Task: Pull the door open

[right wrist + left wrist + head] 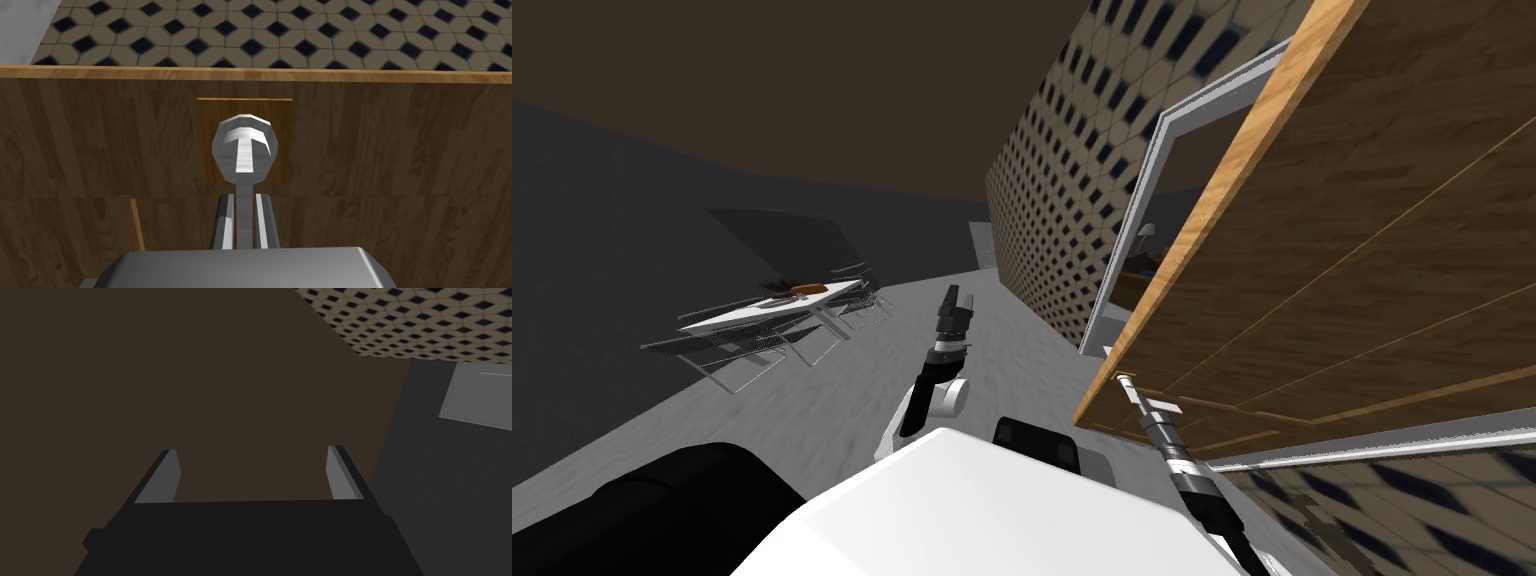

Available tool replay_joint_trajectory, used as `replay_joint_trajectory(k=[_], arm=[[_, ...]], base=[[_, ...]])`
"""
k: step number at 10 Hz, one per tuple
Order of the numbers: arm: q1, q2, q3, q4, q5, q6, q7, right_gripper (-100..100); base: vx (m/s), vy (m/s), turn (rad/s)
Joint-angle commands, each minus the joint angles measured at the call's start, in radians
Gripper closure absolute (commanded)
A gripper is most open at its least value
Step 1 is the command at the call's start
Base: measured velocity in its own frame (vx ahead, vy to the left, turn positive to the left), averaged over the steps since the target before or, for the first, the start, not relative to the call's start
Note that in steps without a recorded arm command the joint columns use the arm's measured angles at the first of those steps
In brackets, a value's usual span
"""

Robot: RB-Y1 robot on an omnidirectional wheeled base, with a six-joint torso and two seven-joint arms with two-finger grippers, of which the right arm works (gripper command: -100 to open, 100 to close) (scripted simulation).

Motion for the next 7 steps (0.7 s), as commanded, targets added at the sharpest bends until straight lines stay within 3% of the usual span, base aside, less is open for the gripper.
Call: replay_joint_trajectory(k=[1, 2, 4, 7], arm=[[0.01, -0.005, 0.004, 0.009, 0.0, -0.021, -0.005, 100], [0.018, -0.009, 0.007, 0.015, -0.001, -0.036, -0.009, 100], [0.018, -0.009, 0.007, 0.015, -0.001, -0.036, -0.009, 100], [0.041, -0.023, 0.014, 0.03, -0.003, -0.078, -0.019, 100]], base=[[-0.176, -0.088, 0.154], [-0.167, -0.081, 0.147], [-0.083, -0.017, 0.017], [-0.12, -0.069, 0.158]])
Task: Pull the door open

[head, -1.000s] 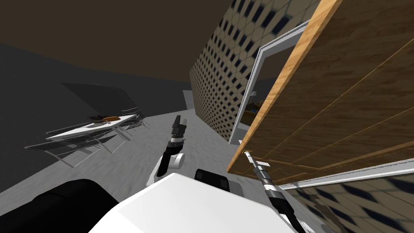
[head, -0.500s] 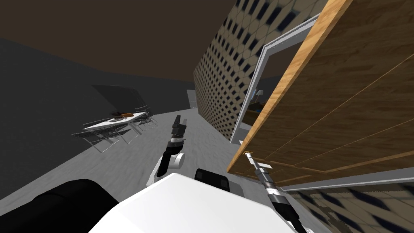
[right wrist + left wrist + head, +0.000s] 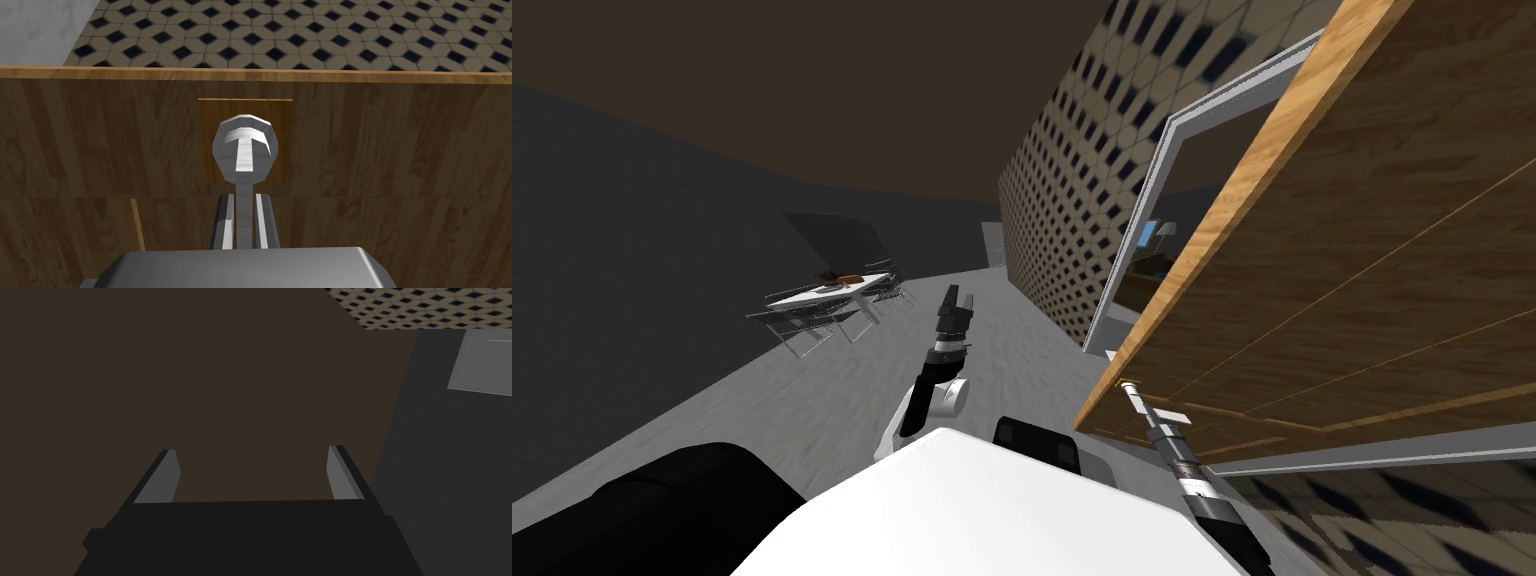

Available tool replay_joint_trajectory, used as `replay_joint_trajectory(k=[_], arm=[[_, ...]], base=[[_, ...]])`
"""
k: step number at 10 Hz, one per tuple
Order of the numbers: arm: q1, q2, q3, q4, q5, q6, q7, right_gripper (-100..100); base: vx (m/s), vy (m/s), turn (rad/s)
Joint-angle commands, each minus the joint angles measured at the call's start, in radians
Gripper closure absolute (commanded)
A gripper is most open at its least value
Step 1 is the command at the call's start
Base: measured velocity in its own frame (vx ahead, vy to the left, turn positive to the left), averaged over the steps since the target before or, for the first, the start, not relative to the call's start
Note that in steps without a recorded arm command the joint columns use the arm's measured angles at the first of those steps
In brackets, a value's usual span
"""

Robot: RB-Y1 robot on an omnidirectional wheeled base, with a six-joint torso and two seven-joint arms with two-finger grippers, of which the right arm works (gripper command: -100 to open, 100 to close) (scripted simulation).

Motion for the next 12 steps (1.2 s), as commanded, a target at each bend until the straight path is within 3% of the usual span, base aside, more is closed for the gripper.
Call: replay_joint_trajectory(k=[1, 5, 7, 8, 12], arm=[[-0.012, -0.003, 0.0, 0.037, -0.001, -0.026, -0.004, 100], [0.001, -0.01, 0.004, 0.045, -0.002, -0.048, -0.009, 100], [0.013, -0.018, 0.008, 0.054, -0.003, -0.072, -0.015, 100], [0.009, -0.012, 0.008, 0.043, -0.002, -0.06, -0.011, 100], [0.017, -0.017, 0.014, 0.058, -0.003, -0.083, -0.015, 100]], base=[[-0.092, -0.042, 0.036], [-0.072, -0.016, 0.056], [-0.137, -0.043, 0.11], [-0.08, -0.023, 0.033], [-0.17, -0.072, 0.155]])
